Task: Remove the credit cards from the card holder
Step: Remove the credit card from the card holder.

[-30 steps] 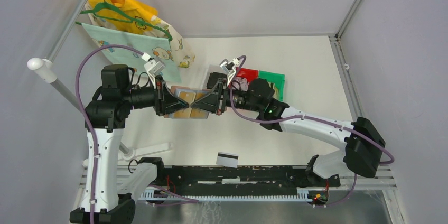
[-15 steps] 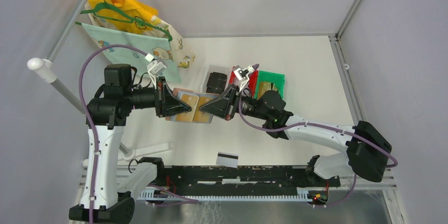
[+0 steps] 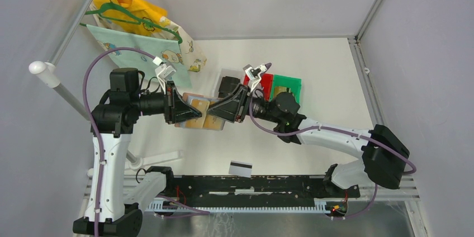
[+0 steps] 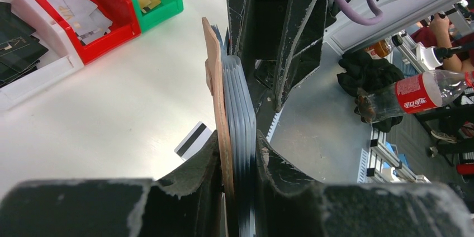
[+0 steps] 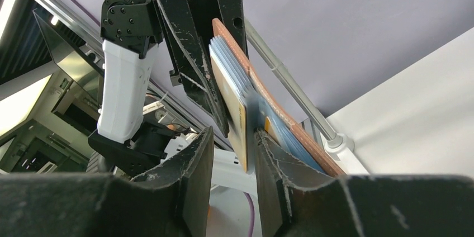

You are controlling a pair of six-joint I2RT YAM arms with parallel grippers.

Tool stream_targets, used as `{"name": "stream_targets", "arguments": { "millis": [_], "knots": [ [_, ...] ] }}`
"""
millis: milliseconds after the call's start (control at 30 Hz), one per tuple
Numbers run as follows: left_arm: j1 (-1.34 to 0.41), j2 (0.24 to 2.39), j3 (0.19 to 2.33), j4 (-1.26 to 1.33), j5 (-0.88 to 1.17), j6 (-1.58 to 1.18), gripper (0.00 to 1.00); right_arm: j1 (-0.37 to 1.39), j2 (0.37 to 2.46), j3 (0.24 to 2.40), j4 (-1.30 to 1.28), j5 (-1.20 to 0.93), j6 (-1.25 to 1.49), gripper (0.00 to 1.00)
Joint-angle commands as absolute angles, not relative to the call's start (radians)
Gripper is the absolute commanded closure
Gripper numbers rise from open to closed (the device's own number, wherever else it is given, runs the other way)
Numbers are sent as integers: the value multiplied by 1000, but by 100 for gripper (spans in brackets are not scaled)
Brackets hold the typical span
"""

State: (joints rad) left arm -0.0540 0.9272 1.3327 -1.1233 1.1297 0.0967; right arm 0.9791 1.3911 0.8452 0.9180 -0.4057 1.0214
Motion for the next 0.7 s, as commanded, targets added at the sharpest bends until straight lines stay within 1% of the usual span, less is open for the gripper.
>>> {"name": "stream_targets", "arguments": {
  "millis": [0,133,233,300,367,533,667],
  "knots": [
    [-58,909,1361,-1097,1174,79,76,980,1408,910,894,-386,1010,62],
    [-58,912,1360,-1092,1175,77,76,988,1415,929,871,-362,1000,63],
    [-59,911,1359,-1087,1183,70,75,1005,1420,972,771,-319,943,65],
    [-57,912,1360,-1083,1191,66,74,1017,1420,992,713,-282,915,71],
    [-57,911,1362,-1083,1202,63,73,1025,1416,989,702,-250,914,79],
    [-57,905,1362,-1081,1254,60,67,1028,1406,938,777,-233,952,100],
    [-58,909,1364,-1087,1310,56,63,1026,1399,873,930,-267,1001,100]
  ]
}}
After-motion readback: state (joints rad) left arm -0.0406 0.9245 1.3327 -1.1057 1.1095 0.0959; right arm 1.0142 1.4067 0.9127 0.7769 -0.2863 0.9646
